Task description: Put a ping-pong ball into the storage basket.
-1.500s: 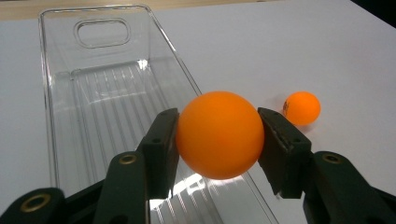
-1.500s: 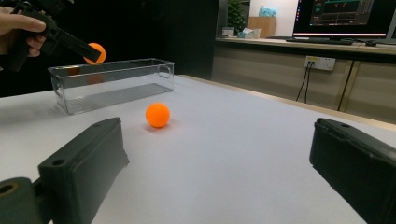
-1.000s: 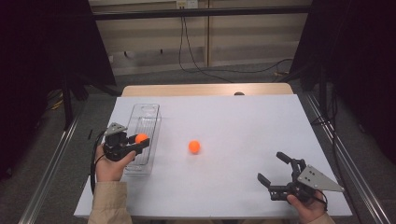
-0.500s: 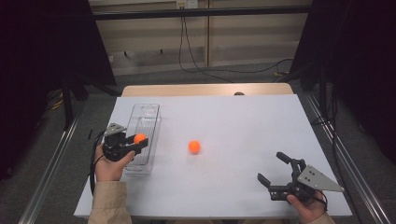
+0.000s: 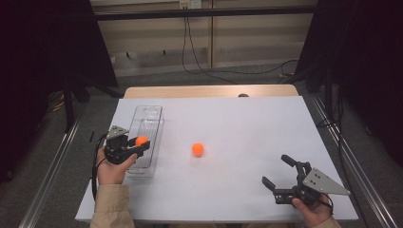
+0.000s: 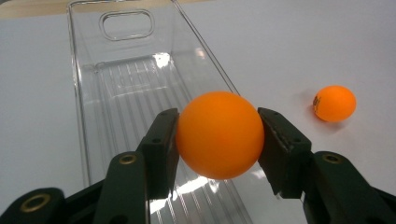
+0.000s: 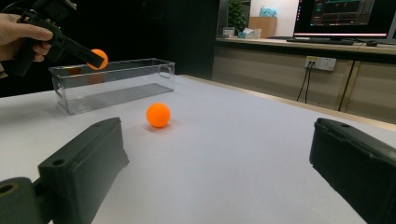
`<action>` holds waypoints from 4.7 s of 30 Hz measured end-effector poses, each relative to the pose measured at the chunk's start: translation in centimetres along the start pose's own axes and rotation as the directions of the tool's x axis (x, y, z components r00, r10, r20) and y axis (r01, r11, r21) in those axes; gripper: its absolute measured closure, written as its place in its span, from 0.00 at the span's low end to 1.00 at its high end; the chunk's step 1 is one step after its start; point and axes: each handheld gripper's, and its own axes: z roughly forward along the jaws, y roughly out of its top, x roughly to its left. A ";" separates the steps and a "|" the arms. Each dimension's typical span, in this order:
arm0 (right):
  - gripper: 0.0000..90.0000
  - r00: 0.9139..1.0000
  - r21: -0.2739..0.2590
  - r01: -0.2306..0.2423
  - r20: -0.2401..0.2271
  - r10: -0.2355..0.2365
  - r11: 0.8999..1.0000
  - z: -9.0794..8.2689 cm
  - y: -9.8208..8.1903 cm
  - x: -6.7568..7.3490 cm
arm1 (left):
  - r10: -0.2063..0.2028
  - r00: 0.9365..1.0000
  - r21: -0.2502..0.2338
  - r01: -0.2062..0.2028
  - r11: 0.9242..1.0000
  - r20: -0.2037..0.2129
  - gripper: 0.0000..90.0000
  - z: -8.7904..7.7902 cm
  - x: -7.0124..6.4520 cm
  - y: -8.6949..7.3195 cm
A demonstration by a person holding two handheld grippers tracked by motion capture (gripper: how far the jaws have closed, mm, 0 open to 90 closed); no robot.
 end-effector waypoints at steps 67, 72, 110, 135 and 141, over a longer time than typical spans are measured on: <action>0.03 1.000 0.000 0.000 0.002 0.000 1.000 0.0 0.0 0.0 | 0.015 1.000 -0.038 -0.014 0.999 0.023 0.23 -0.2 -2.7 1.4; 0.03 1.000 0.000 0.003 0.001 -0.003 1.000 0.0 0.0 0.0 | 0.012 1.000 -0.038 -0.011 0.999 0.029 0.21 -0.1 -2.9 1.4; 0.03 1.000 -0.001 0.003 0.003 -0.003 1.000 -0.2 0.0 0.0 | 0.031 0.991 -0.023 -0.028 0.999 0.127 0.15 1.5 -5.5 1.7; 0.03 1.000 0.001 0.002 0.016 -0.002 1.000 -0.5 0.0 -0.1 | 0.041 0.985 -0.030 -0.036 0.999 0.165 0.13 2.6 -7.0 1.9; 0.03 1.000 0.001 -0.001 0.016 0.001 1.000 -0.5 -0.1 -0.1 | 0.035 0.985 -0.037 -0.029 0.999 0.167 0.13 2.5 -7.0 1.9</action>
